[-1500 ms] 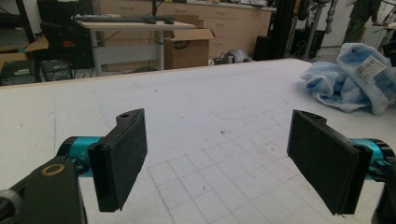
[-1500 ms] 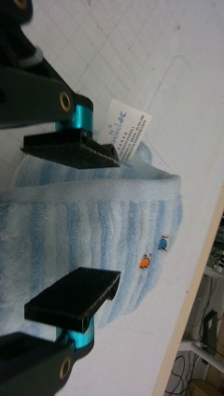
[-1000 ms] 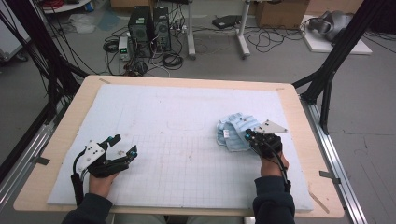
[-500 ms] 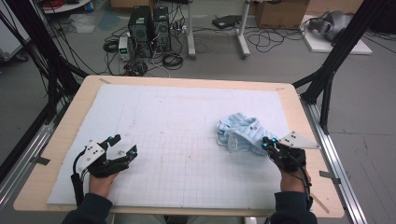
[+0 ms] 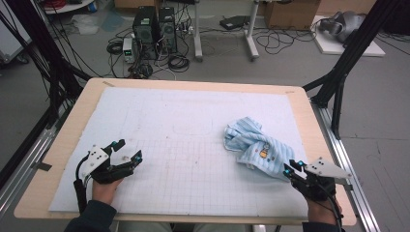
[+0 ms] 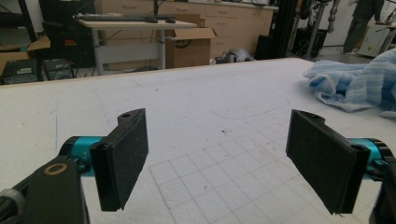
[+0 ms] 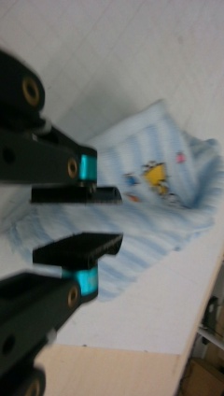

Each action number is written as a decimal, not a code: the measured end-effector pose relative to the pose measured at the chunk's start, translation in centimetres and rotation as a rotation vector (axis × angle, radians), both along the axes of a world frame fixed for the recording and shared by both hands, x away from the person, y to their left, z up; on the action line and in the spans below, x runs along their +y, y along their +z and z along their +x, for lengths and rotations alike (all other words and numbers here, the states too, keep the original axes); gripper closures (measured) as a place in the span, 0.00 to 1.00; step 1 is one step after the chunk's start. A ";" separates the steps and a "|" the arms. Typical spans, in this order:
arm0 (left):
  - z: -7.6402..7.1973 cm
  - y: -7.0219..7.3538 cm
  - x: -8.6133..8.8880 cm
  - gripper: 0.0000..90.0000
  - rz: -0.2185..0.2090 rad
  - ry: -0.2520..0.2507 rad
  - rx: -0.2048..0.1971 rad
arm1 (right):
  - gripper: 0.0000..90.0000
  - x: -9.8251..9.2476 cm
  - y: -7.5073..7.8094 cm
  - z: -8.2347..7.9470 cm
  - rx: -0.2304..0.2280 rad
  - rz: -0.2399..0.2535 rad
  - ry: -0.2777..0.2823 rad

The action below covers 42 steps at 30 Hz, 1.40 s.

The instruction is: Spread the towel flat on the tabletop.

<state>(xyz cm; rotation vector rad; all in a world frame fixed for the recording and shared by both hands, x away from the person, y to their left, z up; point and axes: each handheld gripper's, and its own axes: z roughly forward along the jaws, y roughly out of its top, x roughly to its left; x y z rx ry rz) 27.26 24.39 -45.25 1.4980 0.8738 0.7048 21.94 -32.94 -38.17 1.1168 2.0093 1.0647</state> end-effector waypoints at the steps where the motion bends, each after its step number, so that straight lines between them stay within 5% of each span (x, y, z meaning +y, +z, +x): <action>1: 0.0 0.0 0.0 0.24 0.000 0.000 0.000 | 0.63 0.3 0.5 0.2 -0.018 0.005 0.008; 8: 0.0 0.0 0.0 0.24 -0.002 -0.003 0.001 | 0.41 5.0 2.2 5.0 -0.048 -0.009 0.052; 15: 0.0 0.0 0.0 0.24 -0.008 -0.003 0.002 | 0.30 9.5 0.5 11.0 0.043 -0.118 0.060; 19: 0.0 0.0 0.0 0.24 -0.007 -0.003 0.003 | 0.36 10.4 -1.0 12.8 0.129 -0.182 0.041; 28: 0.0 0.0 0.0 0.24 -0.007 -0.003 0.004 | 0.59 9.8 -3.1 13.5 0.234 -0.187 0.049; 29: 0.0 0.0 0.0 0.24 -0.007 -0.003 0.004 | 0.69 9.7 -3.4 13.4 0.247 -0.179 0.060; 32: 0.1 0.0 0.0 0.24 -0.009 -0.002 0.004 | 0.80 9.4 -3.6 13.1 0.253 -0.133 0.077; 38: 0.1 0.0 0.0 0.24 -0.008 -0.002 0.007 | 0.82 9.6 -3.4 12.2 0.256 -0.029 0.144; 41: 0.1 0.0 0.0 0.24 -0.005 -0.004 0.007 | 0.82 10.3 -3.2 11.7 0.252 -0.017 0.179; 42: 0.1 0.0 0.0 0.24 -0.003 -0.006 0.006 | 0.82 11.2 -3.0 11.3 0.244 -0.002 0.224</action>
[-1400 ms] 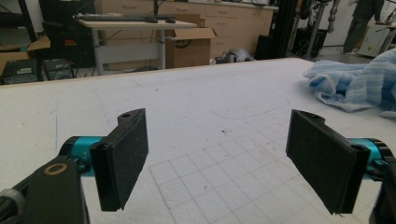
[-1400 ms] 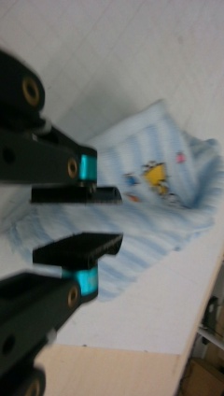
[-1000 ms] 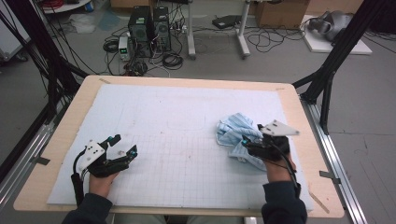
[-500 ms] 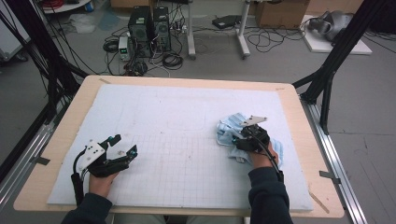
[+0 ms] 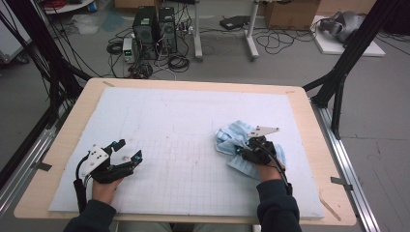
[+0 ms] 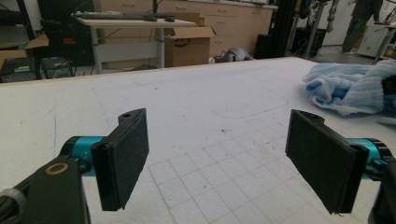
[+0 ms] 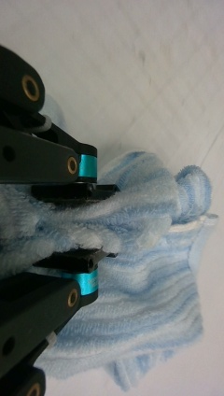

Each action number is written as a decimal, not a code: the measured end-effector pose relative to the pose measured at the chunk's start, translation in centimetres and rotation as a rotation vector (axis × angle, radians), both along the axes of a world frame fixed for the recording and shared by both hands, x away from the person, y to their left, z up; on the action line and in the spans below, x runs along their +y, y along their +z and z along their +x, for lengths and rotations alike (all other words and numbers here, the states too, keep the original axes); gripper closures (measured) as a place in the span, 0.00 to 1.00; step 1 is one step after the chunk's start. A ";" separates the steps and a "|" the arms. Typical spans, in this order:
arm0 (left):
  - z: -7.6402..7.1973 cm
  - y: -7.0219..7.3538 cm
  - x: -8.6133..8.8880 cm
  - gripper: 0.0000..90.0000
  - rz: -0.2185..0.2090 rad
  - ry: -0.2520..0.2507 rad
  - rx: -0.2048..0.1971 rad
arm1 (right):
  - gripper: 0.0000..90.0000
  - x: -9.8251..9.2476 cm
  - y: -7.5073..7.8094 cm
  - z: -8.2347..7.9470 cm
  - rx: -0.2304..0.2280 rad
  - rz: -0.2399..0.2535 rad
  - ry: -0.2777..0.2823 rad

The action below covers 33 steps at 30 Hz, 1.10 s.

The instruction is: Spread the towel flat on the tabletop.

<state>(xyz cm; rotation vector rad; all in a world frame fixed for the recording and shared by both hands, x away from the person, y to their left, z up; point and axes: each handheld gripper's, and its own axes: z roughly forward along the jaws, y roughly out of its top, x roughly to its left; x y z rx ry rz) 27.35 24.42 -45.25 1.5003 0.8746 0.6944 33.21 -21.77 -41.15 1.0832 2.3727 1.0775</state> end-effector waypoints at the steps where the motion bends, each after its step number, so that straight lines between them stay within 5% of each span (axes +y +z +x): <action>1: 0.0 0.0 0.0 0.24 0.000 0.000 0.000 | 0.82 0.5 0.1 -0.2 -0.006 0.011 0.023; 7: 0.0 0.0 0.0 0.24 -0.004 0.002 0.001 | 0.81 4.0 0.7 -1.3 -0.018 0.084 0.127; 16: 0.0 0.0 0.0 0.24 -0.002 0.001 -0.002 | 0.80 9.0 0.6 -3.3 -0.025 0.128 0.257; 26: 0.0 0.0 0.0 0.24 -0.003 0.003 0.000 | 0.78 11.4 -0.7 -4.5 -0.018 0.136 0.312; 33: 0.0 0.0 0.0 0.24 0.002 0.002 -0.001 | 0.45 10.1 0.3 -4.6 -0.041 0.185 0.307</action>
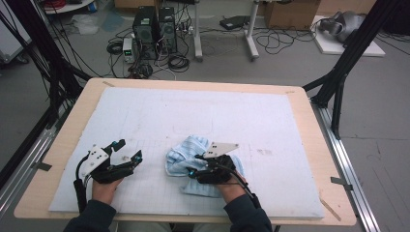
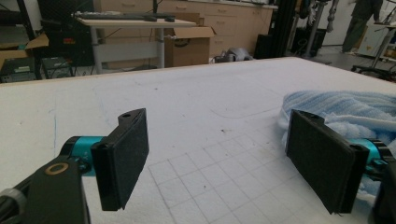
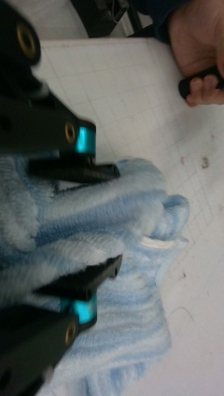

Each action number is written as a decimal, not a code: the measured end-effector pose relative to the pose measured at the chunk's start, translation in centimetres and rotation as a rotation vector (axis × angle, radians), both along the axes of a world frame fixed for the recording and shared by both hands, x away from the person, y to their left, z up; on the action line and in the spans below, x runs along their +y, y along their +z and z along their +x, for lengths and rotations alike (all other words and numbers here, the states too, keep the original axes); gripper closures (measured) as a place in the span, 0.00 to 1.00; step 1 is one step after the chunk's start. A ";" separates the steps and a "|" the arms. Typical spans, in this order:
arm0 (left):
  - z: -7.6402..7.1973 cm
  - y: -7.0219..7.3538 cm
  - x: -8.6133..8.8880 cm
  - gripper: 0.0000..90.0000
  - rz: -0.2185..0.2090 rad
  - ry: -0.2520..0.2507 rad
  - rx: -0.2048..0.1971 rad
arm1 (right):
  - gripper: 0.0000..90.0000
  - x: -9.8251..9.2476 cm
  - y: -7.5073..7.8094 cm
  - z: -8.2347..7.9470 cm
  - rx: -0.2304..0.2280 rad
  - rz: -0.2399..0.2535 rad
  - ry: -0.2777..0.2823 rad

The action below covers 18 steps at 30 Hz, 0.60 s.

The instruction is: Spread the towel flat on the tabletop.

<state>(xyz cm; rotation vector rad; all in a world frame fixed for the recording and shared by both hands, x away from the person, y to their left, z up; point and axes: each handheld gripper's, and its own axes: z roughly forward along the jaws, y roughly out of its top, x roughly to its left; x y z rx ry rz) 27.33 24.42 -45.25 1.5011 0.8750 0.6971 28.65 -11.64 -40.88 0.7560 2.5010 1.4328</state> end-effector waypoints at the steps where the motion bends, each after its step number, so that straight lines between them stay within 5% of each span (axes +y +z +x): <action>1: 0.0 0.0 0.0 0.24 0.000 0.000 0.000 | 0.45 0.0 0.0 0.0 0.000 0.000 0.000; 5: 0.0 0.0 0.0 0.24 0.001 0.002 0.000 | 0.37 -3.0 2.6 0.9 -0.052 0.092 -0.041; 8: 0.0 0.0 0.0 0.24 0.001 0.003 -0.002 | 0.37 -4.5 4.0 2.1 -0.069 0.109 -0.101; 13: 0.0 0.0 0.0 0.24 0.001 0.001 0.000 | 0.42 -5.3 4.0 4.9 -0.060 0.023 -0.160; 18: 0.0 0.0 0.0 0.24 0.002 0.001 0.001 | 0.50 -4.2 2.0 7.0 0.033 -0.052 -0.123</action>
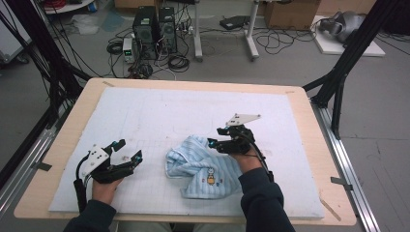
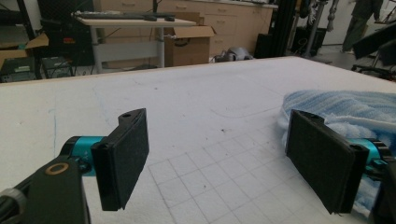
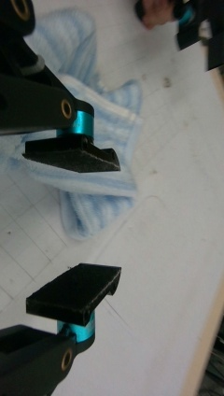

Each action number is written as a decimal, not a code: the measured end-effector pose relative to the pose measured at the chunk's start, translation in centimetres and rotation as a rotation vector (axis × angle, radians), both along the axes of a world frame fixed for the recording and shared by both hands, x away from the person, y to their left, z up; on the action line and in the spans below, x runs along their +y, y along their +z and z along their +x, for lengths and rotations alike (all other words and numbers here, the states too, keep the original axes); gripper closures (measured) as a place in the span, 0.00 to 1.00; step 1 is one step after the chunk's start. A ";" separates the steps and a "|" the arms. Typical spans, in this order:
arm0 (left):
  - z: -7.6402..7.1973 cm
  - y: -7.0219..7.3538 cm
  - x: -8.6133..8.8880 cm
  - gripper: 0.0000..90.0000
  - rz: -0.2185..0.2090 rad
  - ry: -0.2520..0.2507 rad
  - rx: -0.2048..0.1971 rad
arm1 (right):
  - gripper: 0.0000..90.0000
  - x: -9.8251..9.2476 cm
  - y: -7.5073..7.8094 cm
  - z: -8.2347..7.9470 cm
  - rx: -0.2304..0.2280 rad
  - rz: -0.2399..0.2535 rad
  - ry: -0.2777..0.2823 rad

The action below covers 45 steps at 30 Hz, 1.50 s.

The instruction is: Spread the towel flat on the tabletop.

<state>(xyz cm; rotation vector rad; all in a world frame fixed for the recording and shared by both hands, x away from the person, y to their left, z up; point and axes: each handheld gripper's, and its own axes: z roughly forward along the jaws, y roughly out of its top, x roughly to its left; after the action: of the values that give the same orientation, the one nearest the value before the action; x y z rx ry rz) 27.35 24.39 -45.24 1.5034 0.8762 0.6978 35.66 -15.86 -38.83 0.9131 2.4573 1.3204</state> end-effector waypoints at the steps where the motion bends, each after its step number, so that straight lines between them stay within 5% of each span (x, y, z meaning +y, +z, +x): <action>1: 0.0 0.0 0.0 0.24 0.001 0.001 -0.001 | 0.53 0.5 -0.4 0.2 0.019 -0.011 0.016; 7: 0.0 0.0 0.0 0.24 0.002 0.001 -0.001 | 0.62 3.2 -1.7 0.4 0.073 -0.069 0.120; 8: 0.0 0.0 0.0 0.24 0.002 0.000 -0.001 | 0.75 3.8 -2.1 0.4 0.078 -0.114 0.132; 11: 0.0 0.0 -0.1 0.24 -0.003 0.000 0.000 | 0.91 3.7 -1.9 0.3 0.056 -0.113 0.155; 16: 0.0 0.0 -0.1 0.24 -0.002 0.000 0.002 | 0.95 2.9 -1.0 -0.2 0.024 -0.098 0.148; 21: 0.0 0.0 -0.1 0.24 -0.001 -0.002 0.002 | 0.95 1.1 0.1 -1.1 -0.032 -0.060 0.106; 31: 0.0 0.0 -0.1 0.24 -0.001 -0.001 0.004 | 0.95 -3.3 1.0 -2.2 -0.074 -0.080 -0.013; 40: 0.1 0.0 -0.1 0.24 0.008 -0.001 0.014 | 0.94 -6.8 1.0 -3.2 -0.081 0.009 -0.143; 41: 0.1 0.0 -0.1 0.24 0.009 -0.001 0.014 | 0.94 -7.4 1.4 -3.4 -0.119 0.029 -0.196; 43: 0.1 0.1 -0.1 0.24 0.010 -0.002 0.015 | 0.94 -7.6 1.6 -3.5 -0.129 0.033 -0.217; 45: 0.2 0.0 -0.1 0.24 0.009 -0.002 0.015 | 0.94 -8.3 2.0 -3.6 -0.169 -0.022 -0.309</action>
<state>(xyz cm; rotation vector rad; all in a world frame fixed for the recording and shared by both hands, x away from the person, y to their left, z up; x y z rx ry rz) 27.51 24.26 -45.19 1.5188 0.8845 0.6904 32.02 -24.17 -36.84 1.0758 2.0992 1.2058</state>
